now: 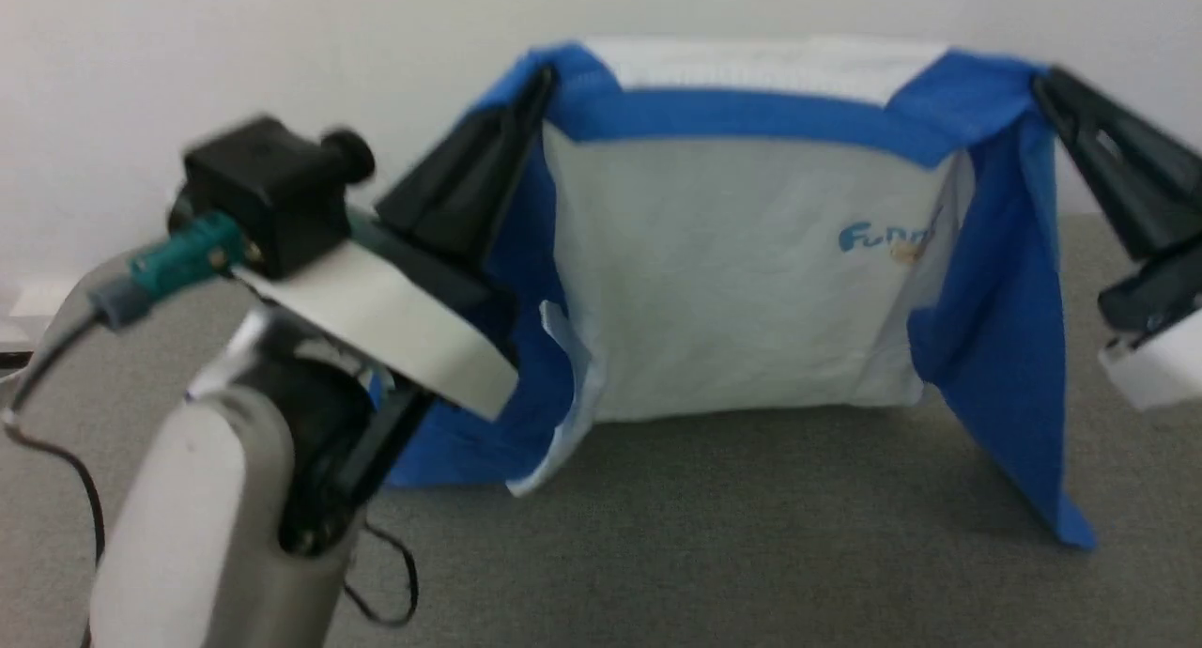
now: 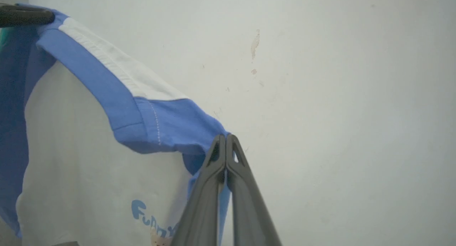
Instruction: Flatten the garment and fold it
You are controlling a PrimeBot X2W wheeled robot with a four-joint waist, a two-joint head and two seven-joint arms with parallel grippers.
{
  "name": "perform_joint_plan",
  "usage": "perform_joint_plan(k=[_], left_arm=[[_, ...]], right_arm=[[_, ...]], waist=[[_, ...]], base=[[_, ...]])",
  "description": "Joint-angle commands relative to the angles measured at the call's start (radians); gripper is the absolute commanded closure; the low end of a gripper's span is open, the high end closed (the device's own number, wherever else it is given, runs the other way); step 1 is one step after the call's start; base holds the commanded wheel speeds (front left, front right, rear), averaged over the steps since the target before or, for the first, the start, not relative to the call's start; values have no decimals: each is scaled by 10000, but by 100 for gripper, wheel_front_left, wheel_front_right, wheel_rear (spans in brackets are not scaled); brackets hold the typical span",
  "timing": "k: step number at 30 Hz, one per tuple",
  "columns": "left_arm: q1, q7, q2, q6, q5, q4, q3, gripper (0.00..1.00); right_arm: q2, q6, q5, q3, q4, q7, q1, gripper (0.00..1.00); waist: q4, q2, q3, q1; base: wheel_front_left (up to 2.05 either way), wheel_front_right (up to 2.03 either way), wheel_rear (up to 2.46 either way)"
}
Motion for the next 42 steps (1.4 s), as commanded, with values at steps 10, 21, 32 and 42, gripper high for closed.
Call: perform_joint_plan(k=[10,21,32,42], left_arm=[[-3812,-17,24,-335,-326,2259,951,100],[-8332,-729,380,-767,229,5832,1028,100],[-11545,-2237,419,-923,908,8637,704,100],[-11423,-3551,220,-1053,952,10516,-59,100]], right_arm=[[-676,-23,904,1502,1903,82,-4354,100],[-187,-23,900,3877,5517,-1415,-9398,100],[796,-23,359,5492,9118,-3575,-12803,100],[1334,-23,867,6891,10787,-4639,-12629,100]], waist=[[-521,-2,1454,0],[-1073,-2,3969,0],[-1358,-2,5737,0],[-1118,-2,6079,0]], base=[[0,0,0],[0,0,0],[0,0,0],[0,0,0]])
